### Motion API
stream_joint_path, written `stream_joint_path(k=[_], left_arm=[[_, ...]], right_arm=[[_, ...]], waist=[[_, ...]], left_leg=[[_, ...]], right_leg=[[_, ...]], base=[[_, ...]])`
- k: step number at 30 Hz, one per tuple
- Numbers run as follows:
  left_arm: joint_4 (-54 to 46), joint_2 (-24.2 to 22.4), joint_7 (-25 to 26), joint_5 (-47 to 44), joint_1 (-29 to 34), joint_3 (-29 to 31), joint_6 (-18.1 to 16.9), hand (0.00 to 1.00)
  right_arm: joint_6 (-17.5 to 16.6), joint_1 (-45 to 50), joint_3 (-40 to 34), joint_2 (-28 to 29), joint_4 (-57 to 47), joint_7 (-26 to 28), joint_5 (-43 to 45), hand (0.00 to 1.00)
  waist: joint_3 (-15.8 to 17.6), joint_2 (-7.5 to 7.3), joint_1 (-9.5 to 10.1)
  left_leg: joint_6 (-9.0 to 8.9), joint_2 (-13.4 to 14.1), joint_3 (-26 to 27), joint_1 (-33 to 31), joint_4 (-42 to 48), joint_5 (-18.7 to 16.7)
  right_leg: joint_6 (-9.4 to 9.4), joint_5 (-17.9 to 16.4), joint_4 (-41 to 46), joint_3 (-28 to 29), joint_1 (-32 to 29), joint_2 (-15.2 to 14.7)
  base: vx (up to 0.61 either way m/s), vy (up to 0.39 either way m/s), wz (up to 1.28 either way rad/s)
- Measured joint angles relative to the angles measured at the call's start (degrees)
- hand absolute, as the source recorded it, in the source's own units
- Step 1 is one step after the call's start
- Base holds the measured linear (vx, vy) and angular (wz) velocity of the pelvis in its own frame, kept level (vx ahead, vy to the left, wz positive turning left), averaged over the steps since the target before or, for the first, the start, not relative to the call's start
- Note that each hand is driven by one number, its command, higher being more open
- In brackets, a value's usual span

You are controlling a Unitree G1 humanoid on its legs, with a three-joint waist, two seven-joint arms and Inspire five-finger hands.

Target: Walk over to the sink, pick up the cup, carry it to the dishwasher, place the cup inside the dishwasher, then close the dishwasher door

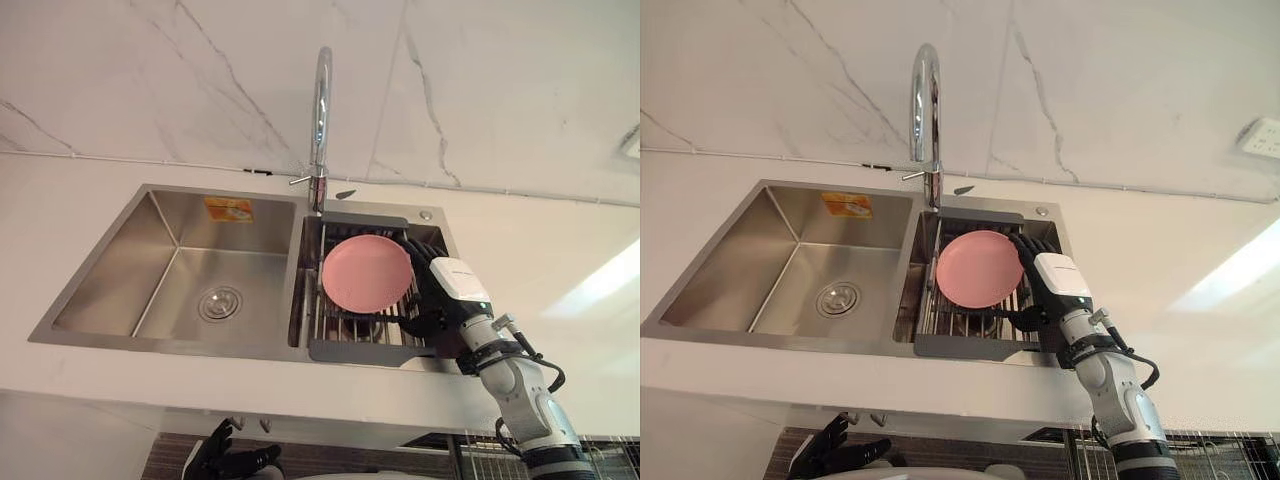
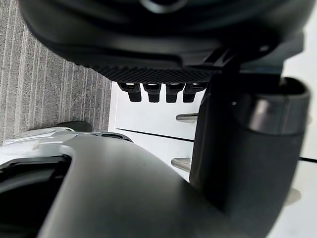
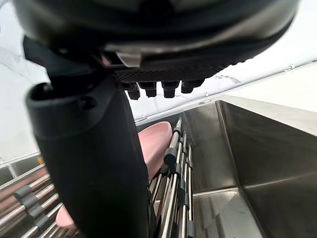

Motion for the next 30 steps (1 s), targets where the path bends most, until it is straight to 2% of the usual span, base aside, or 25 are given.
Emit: stream_joint_path(k=[10,18,23,30], left_arm=[[-1.15,0.04,-0.01,0.10,0.13,0.06,0.04,1.00],[-2.12,0.02,-0.06,0.19,0.14,0.10,0.10,1.00],[-2.49,0.00,-0.16,0.19,0.13,0.15,0.33,1.00],[-3.68,-0.20,-0.68,0.19,0.16,0.76,0.66,1.00]], right_arm=[[0.35,-3.86,2.22,-0.78,2.59,-2.41,-9.51,1.00],[2.19,-5.11,3.81,-0.80,4.81,-3.56,-16.35,1.00],[4.59,-7.50,4.54,-0.80,7.56,-4.25,-20.74,1.00],[5.64,-8.78,5.89,-0.80,8.93,-5.01,-25.27,1.00]], waist=[[0.10,-0.27,0.81],[0.14,-0.34,1.79],[0.15,-0.35,2.08],[0.26,-0.39,2.37]], left_leg=[[0.05,0.25,-0.74,-1.50,3.36,-1.61],[0.28,0.66,-1.27,-3.54,7.36,-3.49],[0.60,0.92,-1.96,-5.38,10.64,-5.03],[0.42,1.57,-2.44,-6.80,13.58,-6.89]], right_leg=[[0.01,0.01,-0.17,-0.72,0.50,0.00],[-0.13,-0.07,-0.19,-1.09,0.57,0.08],[-0.18,-0.09,-0.22,-1.63,0.65,0.13],[-0.30,-0.09,-0.41,-2.02,1.06,0.62]], base=[[0.00,0.000,0.03],[-0.01,0.004,0.02],[-0.04,0.013,0.06],[-0.02,-0.001,0.02]])
